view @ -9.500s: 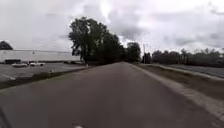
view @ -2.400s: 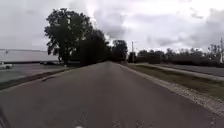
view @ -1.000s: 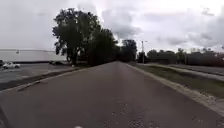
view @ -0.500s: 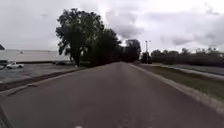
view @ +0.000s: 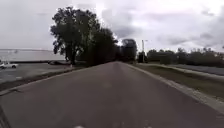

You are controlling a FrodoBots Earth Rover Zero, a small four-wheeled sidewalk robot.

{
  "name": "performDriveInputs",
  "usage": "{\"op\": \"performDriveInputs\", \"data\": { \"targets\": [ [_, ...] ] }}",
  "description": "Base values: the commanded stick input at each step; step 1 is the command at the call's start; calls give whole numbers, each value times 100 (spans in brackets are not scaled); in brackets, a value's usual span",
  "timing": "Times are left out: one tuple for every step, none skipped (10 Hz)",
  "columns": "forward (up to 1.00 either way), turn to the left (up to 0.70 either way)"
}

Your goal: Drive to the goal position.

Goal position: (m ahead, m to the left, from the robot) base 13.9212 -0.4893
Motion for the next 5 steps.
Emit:
{"op": "performDriveInputs", "data": {
  "targets": [
    [100, -9],
    [100, -5],
    [100, -4],
    [100, -1],
    [100, 1]
  ]
}}
